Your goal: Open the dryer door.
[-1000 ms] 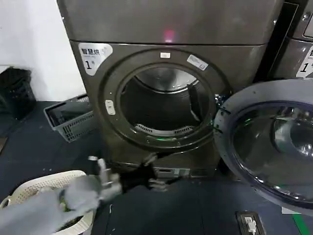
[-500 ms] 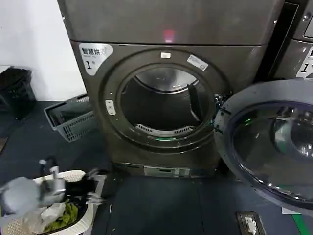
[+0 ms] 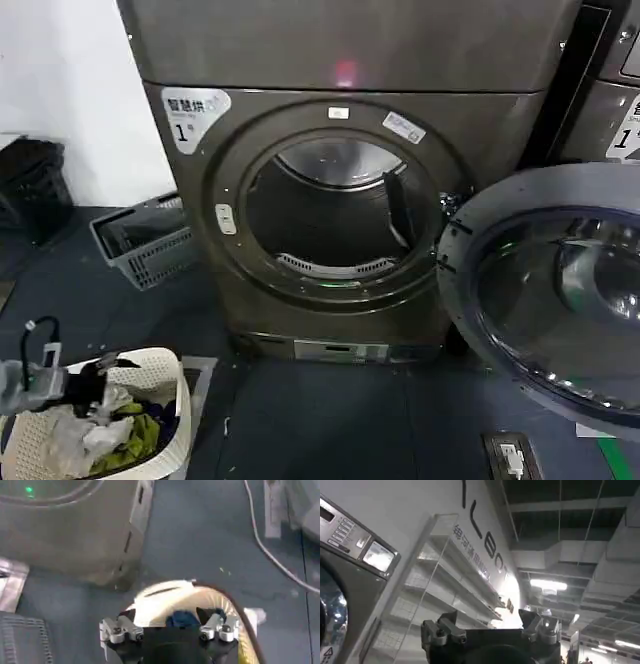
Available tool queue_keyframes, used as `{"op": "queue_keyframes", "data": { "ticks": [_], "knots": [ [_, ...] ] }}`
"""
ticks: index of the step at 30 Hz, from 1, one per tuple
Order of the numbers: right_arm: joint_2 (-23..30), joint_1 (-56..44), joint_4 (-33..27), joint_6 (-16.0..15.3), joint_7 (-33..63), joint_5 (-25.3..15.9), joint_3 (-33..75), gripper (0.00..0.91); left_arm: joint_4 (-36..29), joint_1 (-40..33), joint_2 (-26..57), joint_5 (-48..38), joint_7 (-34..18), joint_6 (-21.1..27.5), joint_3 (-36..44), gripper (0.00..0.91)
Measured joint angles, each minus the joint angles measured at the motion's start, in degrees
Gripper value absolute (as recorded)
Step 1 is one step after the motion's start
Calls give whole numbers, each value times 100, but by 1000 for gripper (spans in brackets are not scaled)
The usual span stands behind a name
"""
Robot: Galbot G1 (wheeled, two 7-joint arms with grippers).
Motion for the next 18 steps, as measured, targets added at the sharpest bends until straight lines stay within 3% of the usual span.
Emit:
{"op": "queue_keyframes", "data": {
  "ticks": [18],
  "knots": [
    [-85, -17, -224, 15, 13, -26, -70, 907, 488, 194, 113, 1401, 653, -586, -505, 907]
  ]
}}
